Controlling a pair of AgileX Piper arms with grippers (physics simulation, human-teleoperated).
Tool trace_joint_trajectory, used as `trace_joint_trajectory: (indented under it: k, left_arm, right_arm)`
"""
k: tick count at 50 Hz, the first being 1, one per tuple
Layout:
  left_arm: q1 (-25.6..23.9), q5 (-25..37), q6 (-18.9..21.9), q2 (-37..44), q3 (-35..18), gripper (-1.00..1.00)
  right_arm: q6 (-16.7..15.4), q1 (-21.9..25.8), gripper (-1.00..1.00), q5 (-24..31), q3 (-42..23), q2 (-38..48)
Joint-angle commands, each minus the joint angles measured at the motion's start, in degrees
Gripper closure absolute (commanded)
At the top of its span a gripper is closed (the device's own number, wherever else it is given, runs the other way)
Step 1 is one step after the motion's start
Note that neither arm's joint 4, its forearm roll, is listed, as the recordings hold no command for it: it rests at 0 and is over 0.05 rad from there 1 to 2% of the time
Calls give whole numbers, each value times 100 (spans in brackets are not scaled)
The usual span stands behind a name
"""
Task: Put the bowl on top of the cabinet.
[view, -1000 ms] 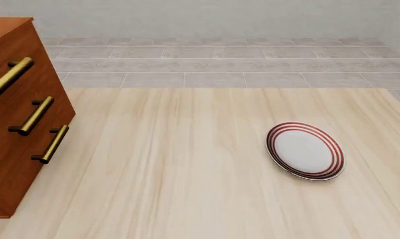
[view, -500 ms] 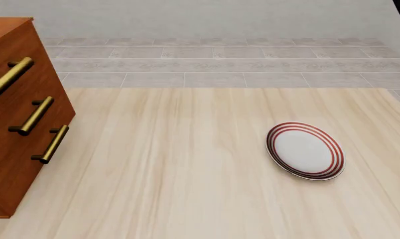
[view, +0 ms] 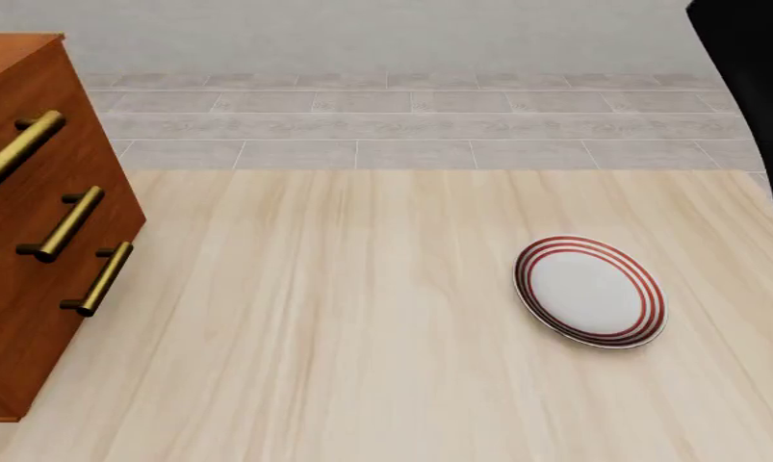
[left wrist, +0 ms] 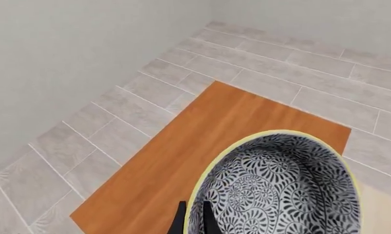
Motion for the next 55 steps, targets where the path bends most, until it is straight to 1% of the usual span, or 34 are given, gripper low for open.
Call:
trace_joint_trajectory:
  k: [1, 2, 7, 24, 35, 47, 55]
  left_arm:
    - [-59, -26, 56, 378, -15, 100]
    - [-65, -21, 41, 397, -26, -100]
    - [-114, -18, 36, 513, -89, -100]
    - [-24, 22, 108, 570, -245, -100]
    - [-9, 102, 128, 672, -493, -100]
    - [-5, 268, 124, 759, -893, -100]
    - [-37, 284, 129, 831, -1018, -100]
  right_arm:
    - [-36, 20, -100, -81, 41, 92]
    - [-37, 20, -100, -81, 42, 94]
    - [-27, 9, -100, -48, 32, 72]
    - [-32, 1, -100, 56, 0, -11]
    - [-34, -18, -100, 118, -26, -79]
    - [-55, -20, -100, 16, -1, -4]
    - [-50, -29, -100, 29, 1, -23]
